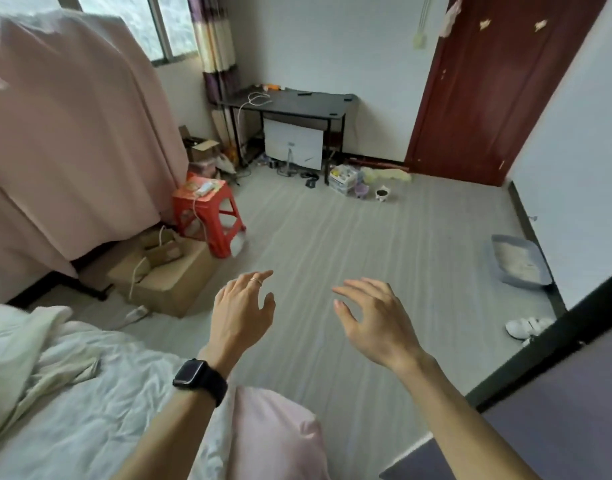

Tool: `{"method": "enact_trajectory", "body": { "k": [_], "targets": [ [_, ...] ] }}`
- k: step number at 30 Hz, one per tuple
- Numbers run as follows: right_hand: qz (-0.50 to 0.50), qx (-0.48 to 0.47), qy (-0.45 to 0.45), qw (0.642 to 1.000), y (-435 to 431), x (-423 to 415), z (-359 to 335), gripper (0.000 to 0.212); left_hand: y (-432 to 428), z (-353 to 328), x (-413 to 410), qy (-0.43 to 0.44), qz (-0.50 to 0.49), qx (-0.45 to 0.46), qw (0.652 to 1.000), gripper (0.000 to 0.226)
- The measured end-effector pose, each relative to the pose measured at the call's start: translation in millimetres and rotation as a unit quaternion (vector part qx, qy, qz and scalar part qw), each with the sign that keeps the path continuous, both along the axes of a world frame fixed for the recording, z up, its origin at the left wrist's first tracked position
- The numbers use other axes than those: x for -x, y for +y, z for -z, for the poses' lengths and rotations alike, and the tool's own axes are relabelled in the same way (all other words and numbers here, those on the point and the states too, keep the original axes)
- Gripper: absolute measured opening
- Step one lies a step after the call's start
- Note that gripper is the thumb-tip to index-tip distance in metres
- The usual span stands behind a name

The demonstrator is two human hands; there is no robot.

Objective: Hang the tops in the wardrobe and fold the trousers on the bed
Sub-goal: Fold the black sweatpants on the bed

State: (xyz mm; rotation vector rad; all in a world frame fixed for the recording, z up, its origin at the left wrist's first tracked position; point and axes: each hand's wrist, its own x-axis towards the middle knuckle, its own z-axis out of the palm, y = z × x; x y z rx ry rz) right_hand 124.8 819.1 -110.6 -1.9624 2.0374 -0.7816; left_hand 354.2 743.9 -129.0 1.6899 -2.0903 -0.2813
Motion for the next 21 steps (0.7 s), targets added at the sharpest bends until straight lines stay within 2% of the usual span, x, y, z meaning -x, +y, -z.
{"method": "enact_trajectory", "body": {
  "k": [12,21],
  "targets": [
    [-0.029,0.036,0.015,0.999,-187.3,-38.2,-37.9,0.033,-139.3,-38.5,-57.9,-0.031,-0.078,0.04,0.996,0.054],
    [-0.165,0.043,0.001,0.985,-340.4,-75.2,-36.8,0.035,-214.5,-36.2,-105.9,-0.036,-0.206,0.057,0.976,0.052]
  ]
}}
